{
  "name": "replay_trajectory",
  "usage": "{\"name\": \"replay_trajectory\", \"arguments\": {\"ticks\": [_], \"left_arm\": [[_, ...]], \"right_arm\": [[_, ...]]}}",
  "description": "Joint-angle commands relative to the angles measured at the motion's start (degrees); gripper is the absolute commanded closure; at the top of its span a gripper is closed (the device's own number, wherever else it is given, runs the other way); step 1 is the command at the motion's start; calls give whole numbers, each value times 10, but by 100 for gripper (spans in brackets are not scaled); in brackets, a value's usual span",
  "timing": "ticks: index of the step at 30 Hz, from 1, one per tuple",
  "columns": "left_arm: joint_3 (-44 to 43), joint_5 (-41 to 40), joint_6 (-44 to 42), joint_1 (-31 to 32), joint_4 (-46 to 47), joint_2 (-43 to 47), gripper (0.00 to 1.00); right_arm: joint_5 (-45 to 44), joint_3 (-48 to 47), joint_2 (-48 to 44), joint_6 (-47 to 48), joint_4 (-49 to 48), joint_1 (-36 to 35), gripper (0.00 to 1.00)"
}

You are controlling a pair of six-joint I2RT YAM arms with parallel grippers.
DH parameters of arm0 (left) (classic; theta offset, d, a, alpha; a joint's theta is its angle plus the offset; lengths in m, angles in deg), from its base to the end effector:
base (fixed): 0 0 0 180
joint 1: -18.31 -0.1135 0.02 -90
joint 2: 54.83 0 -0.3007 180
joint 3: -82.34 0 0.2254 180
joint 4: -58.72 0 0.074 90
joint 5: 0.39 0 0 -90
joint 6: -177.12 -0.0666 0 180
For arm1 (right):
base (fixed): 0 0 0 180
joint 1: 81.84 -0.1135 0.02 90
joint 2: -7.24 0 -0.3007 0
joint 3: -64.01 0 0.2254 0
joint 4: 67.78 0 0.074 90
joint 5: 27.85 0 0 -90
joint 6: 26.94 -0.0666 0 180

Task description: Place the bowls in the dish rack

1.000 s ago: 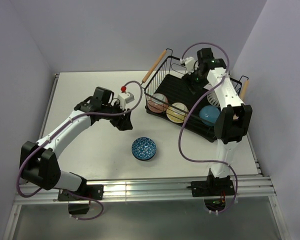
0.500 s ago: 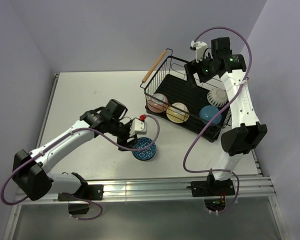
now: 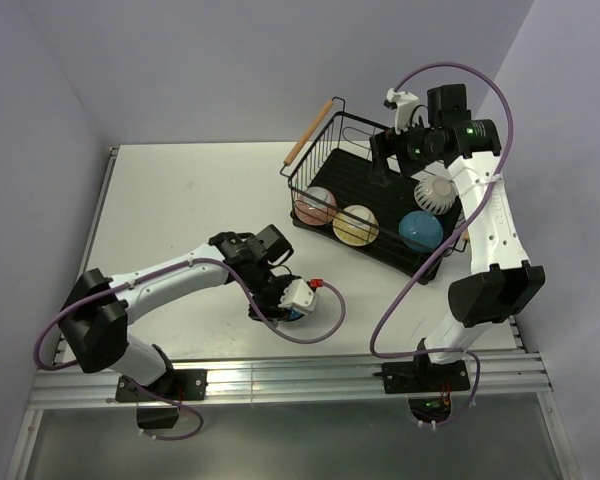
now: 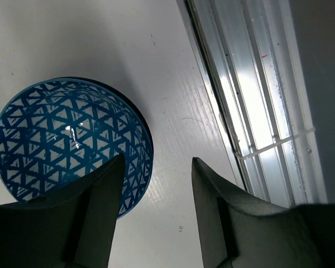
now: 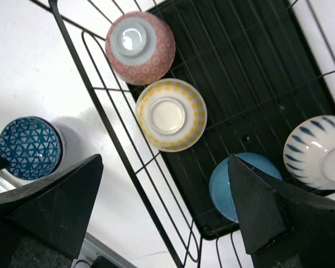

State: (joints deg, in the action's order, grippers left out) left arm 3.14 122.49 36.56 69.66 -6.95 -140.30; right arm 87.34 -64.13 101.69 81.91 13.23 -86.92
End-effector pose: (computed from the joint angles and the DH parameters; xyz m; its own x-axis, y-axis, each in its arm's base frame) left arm 0.1345 -0.2261 0.2651 0.2105 0.7753 -0.5955 0.9420 -0.3237 -0.0885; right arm 0.3181 0.0567 0.4396 -0.5742 -0.3446 -0.7426 -0.5844 0.8078 0.0771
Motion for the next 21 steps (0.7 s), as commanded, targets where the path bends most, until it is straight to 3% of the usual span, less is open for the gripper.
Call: {"name": "replay_trajectory", "arguments": {"ticks": [1,12,19,21], "left_arm": [[0,-24,-26,9,18,-9,44],[0,-54,-41,9,35,-51,48],[-9,-49,-40,9,29,-65,65],[-10,-51,-34,9,33,-65,67]], "right_arm": [[10,22,-27,-5,-16,2,0],[21,71,-45,-5,-41,4,0],[24,78,-45,2,-42,5,0],[26,79,-45,3,-41,6,0]]}}
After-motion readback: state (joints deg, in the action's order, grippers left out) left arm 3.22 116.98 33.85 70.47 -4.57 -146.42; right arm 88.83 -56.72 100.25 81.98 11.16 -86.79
